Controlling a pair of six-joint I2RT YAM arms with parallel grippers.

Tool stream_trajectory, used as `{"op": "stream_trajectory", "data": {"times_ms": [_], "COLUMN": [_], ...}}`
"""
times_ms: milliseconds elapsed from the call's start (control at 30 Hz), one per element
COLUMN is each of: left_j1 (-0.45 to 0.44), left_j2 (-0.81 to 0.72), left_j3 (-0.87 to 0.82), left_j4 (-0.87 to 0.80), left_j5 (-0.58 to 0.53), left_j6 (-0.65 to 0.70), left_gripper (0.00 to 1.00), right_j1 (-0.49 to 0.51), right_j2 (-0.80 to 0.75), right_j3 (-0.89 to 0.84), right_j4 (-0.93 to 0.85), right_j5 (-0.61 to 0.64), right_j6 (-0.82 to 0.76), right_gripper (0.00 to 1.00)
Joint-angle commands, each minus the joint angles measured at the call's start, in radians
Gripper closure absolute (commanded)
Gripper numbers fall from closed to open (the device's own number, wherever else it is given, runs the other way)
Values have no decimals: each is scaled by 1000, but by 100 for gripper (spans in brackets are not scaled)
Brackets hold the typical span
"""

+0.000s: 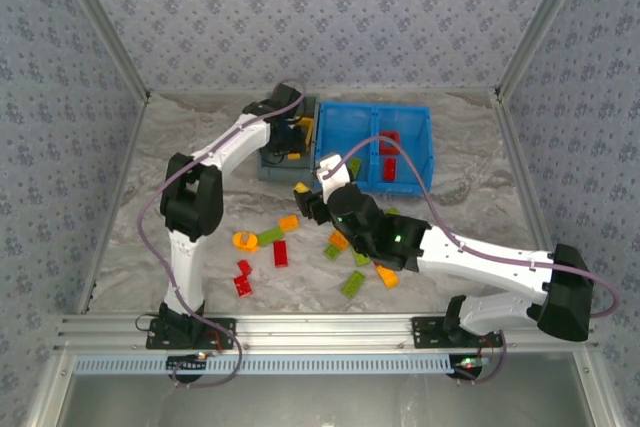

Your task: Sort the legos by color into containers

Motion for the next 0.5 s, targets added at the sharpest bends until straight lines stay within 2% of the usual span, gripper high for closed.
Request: {"op": "stream_trajectory", "data": {"times_ms": [0,200,467], "left_j1": [-2,-2,-4], "left_j2": [13,-19,-174], "left_j3": [-13,-47,-95], "left_j4": [23,27,3], "left_j5": [39,29,-34], "left_j6": [-14,-34,-65], "left_gripper": [66,48,44], "right_j1": [5,1,-3], "right_j2": [-5,-13,-87], "right_j3": [8,5,-32], "right_j4": [-22,-56,-148], "right_j5": [26,23,78], "right_j6": [33,60,119], "right_gripper": [30,30,30]}}
